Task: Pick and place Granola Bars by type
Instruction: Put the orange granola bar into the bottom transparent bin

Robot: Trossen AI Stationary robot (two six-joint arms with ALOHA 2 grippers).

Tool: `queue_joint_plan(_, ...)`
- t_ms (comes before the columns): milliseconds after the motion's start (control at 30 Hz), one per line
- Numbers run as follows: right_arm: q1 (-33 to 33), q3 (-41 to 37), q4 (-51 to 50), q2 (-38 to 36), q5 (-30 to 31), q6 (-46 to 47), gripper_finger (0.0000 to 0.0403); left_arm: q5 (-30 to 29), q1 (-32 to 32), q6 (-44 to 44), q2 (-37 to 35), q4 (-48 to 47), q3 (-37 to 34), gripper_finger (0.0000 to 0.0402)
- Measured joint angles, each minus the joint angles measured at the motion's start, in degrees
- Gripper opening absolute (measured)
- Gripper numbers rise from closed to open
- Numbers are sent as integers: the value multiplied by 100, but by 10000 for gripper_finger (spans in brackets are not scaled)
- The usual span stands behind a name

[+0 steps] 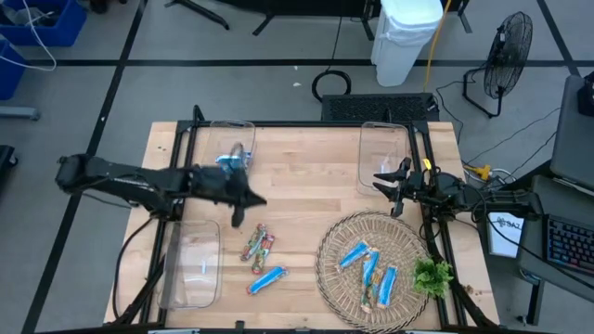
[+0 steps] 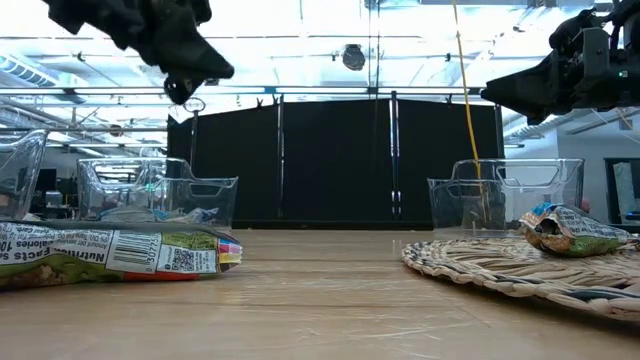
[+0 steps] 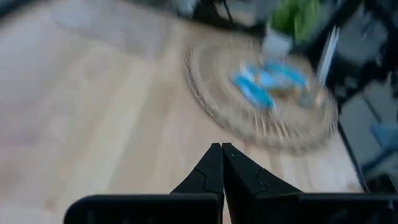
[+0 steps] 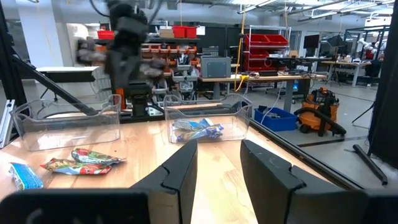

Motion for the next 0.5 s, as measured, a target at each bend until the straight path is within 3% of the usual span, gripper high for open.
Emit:
queue_joint_plan(167, -1, 1, 85, 0, 0, 18, 114, -545, -982, -423, 1197, -1568, 1201, 3)
queue_joint_plan(333, 0, 1, 93, 0, -21, 114, 114, -402, -1346, -1850, 2434, -3263, 2462, 9)
queue_joint_plan(500, 0, 1, 91, 0, -23, 142, 114, 91, -1406, -3258, 3409, -4339, 3015, 4)
